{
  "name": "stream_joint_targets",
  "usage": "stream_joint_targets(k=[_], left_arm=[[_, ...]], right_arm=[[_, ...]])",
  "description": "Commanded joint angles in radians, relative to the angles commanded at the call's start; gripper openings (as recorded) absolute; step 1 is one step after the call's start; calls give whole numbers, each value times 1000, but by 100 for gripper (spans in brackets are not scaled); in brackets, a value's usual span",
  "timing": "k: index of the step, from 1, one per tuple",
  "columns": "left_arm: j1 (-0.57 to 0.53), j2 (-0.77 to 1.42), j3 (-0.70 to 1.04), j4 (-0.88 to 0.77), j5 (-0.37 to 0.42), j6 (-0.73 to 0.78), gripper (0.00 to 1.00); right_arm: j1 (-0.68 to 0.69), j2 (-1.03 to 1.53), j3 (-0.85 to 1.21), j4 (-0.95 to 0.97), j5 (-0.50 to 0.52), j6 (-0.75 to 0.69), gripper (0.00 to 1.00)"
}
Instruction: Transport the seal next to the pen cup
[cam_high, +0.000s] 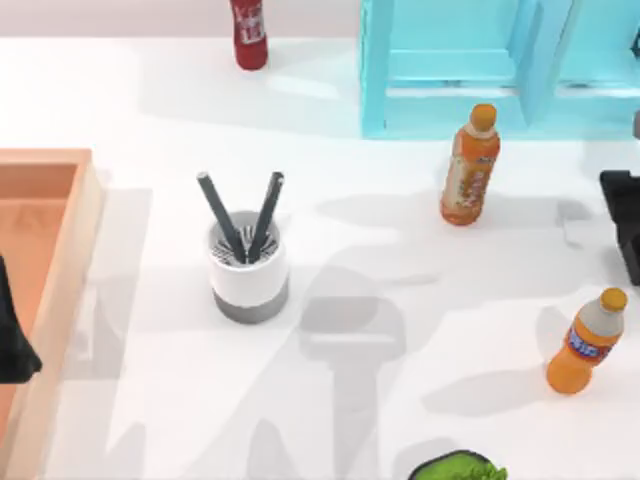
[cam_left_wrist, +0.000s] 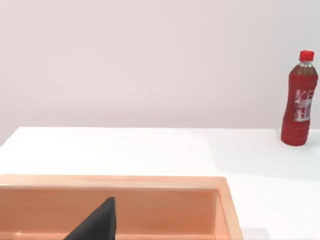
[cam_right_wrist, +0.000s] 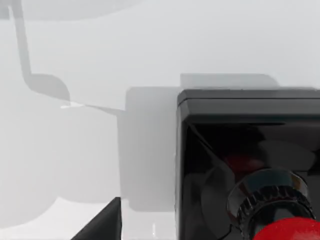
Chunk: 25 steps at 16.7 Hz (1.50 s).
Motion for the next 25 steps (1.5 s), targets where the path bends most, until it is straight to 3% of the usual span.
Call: stream_joint_targets(k=[11, 21, 25], left_arm=[[0, 0, 0, 0, 0, 0, 100], [0, 0, 0, 0, 0, 0, 100], [0, 0, 0, 0, 0, 0, 100]], right_arm=[[0, 0, 0, 0, 0, 0, 2], [2, -1, 3, -3, 0, 2, 0], [64, 25, 117, -112, 0, 65, 0]])
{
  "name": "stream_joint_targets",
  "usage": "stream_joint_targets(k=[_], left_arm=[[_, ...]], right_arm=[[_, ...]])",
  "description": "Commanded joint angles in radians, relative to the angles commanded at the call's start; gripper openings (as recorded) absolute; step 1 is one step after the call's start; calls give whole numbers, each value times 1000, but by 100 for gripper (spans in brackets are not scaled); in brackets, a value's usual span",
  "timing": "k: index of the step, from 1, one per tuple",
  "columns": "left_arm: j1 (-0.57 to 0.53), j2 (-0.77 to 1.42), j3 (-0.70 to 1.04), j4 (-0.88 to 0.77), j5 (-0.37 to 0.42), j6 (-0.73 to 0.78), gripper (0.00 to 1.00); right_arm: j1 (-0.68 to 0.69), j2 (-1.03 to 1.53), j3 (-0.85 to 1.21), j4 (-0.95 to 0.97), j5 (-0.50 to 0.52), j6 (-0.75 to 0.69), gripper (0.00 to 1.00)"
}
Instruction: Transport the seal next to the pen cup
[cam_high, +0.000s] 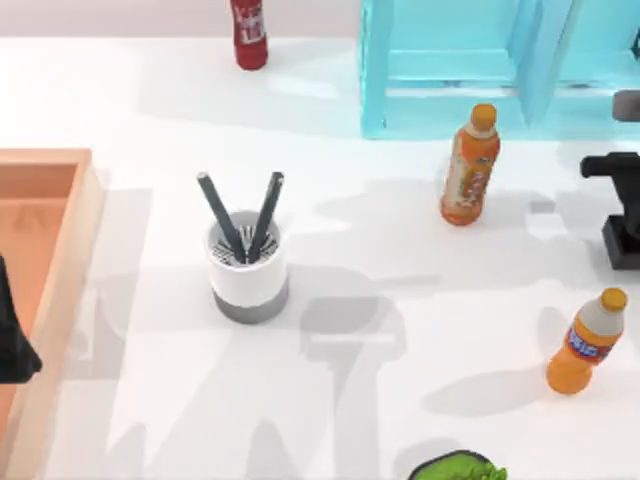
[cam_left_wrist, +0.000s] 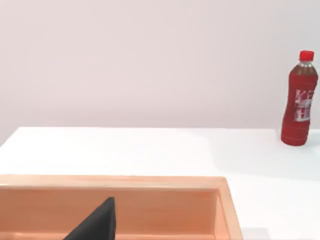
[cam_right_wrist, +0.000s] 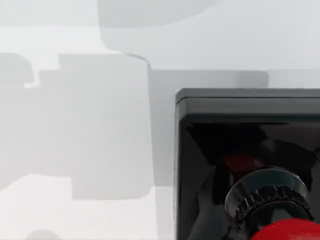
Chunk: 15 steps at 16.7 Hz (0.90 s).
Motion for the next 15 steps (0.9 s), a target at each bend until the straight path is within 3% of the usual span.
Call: stream_joint_targets(k=[8, 15], left_arm=[[0, 0, 0, 0, 0, 0, 100], [0, 0, 0, 0, 0, 0, 100]], right_arm=[[229, 58, 506, -428, 0, 228, 0], [270, 56, 577, -496, -1, 276, 0]])
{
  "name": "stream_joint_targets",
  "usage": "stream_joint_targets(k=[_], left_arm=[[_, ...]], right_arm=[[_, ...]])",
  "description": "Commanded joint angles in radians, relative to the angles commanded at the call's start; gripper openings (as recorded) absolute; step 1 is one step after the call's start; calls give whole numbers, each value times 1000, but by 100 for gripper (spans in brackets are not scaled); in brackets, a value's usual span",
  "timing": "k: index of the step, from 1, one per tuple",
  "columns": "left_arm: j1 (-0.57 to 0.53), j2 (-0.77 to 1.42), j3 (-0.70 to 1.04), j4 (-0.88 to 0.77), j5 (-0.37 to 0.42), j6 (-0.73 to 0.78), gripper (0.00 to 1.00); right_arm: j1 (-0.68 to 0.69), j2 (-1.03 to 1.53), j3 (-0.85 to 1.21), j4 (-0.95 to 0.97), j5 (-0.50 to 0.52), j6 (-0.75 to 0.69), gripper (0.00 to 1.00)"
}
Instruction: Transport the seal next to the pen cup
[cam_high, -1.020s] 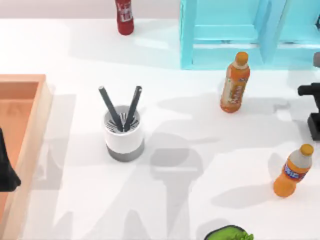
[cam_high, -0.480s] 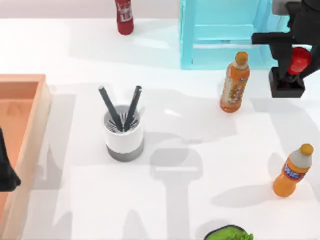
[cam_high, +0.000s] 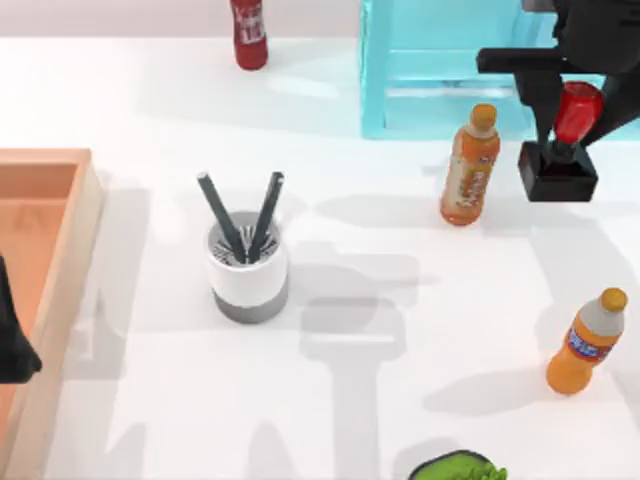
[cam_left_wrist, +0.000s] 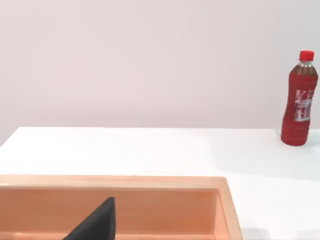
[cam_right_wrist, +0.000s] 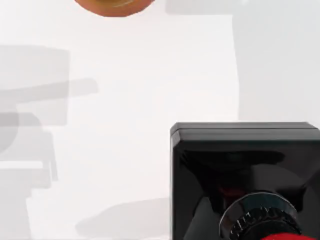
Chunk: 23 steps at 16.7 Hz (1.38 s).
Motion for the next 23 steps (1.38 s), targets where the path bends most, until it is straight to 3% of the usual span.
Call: stream_joint_targets(k=[4, 12, 23], left_arm=[[0, 0, 0, 0, 0, 0, 100], [0, 0, 0, 0, 0, 0, 100], [0, 0, 0, 0, 0, 0, 100]], right_arm=[[74, 22, 36, 4, 22, 74, 0], [454, 87, 142, 44, 115, 444, 0], [478, 67, 55, 123, 123, 468, 0]])
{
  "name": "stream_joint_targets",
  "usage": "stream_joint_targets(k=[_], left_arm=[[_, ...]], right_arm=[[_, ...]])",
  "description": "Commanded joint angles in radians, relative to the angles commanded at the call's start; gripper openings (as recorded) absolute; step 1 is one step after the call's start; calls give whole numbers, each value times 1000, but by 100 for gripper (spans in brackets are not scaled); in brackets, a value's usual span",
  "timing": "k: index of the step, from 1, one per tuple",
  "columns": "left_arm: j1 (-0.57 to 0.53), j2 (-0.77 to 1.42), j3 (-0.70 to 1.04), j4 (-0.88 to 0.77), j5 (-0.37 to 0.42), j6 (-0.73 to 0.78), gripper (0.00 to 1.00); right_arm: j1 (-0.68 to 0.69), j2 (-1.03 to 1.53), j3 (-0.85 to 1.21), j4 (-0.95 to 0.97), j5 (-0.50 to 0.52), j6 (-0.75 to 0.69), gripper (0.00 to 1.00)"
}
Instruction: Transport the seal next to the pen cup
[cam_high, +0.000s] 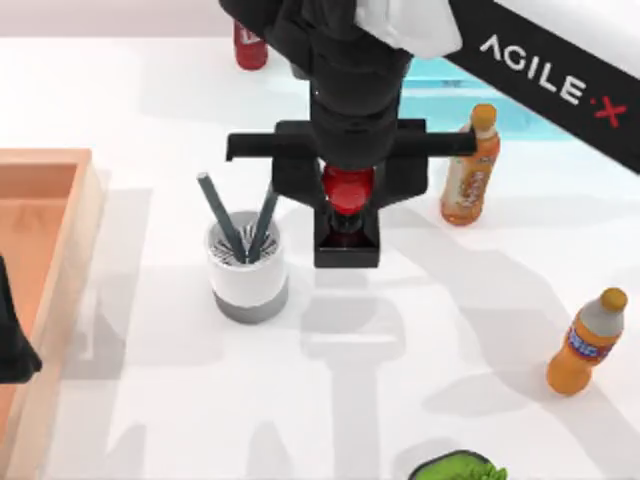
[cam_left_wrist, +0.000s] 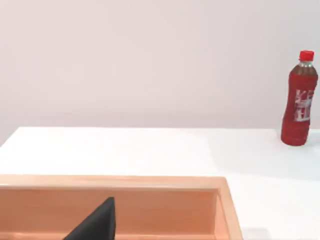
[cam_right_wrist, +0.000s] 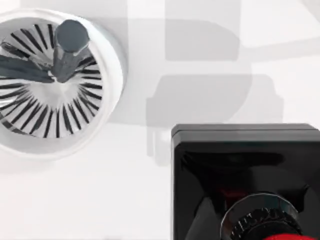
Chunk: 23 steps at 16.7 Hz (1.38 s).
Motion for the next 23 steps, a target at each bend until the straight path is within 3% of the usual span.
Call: stream_joint_targets(k=[4, 17, 23], left_arm=[[0, 0, 0, 0, 0, 0, 100], [0, 0, 0, 0, 0, 0, 100], [0, 0, 0, 0, 0, 0, 100]], right_arm=[[0, -2, -7, 6, 0, 0, 0], [0, -2, -7, 6, 0, 0, 98], [0, -2, -7, 6, 0, 0, 100]])
